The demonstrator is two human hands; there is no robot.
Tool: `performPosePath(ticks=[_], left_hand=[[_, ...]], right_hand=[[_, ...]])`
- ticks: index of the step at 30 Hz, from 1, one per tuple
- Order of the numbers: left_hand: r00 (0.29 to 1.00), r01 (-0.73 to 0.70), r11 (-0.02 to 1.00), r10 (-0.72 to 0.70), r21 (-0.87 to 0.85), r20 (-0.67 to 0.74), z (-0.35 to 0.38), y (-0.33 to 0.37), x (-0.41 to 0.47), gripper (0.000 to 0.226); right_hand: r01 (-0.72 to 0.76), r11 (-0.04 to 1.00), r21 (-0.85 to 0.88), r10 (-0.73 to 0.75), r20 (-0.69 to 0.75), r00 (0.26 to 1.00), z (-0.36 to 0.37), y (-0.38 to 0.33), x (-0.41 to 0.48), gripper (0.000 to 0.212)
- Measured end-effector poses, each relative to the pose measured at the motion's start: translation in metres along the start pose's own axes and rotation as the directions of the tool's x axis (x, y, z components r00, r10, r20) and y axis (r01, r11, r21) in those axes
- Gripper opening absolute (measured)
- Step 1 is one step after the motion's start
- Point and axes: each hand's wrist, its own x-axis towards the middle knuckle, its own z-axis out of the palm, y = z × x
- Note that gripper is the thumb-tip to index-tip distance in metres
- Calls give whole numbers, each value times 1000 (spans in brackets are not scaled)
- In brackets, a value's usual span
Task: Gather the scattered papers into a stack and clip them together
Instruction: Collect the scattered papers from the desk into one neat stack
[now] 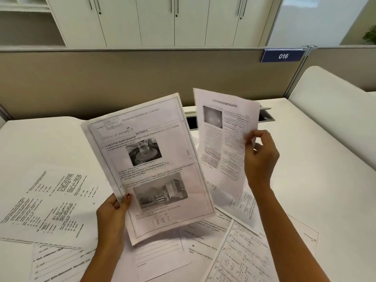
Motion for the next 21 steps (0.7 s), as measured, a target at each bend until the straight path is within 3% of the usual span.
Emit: performPosePath(ticks=[3, 6, 11, 14, 16, 21], left_hand=[[994, -23, 1000, 25, -18, 103, 6, 14, -6, 17], [979, -54, 997, 65, -60, 194, 13, 28, -12, 23], [962, -99, 994, 105, -39, 251, 28, 39, -16, 36], [964, -49, 995, 69, -86, 255, 31, 39, -11, 23], [968, -38, 997, 55, -73, 245, 31, 38, -9, 20], [974, -115, 993, 116, -17, 197, 33, 37, -12, 23]], right_hand=[[-184, 953, 242, 160, 112, 981, -3, -14, 0, 6], [-370, 821, 435, 244, 319, 916, -2, -26, -4, 6], [-484, 742, 464, 229, 503, 833, 4, -46, -18, 14], [-525, 686, 503, 219, 546, 809, 4, -62, -24, 19], [-545, 655, 523, 204, 571, 795, 2, -71, -28, 35], [-448, 800, 399, 214, 507, 835, 1, -83, -34, 26]])
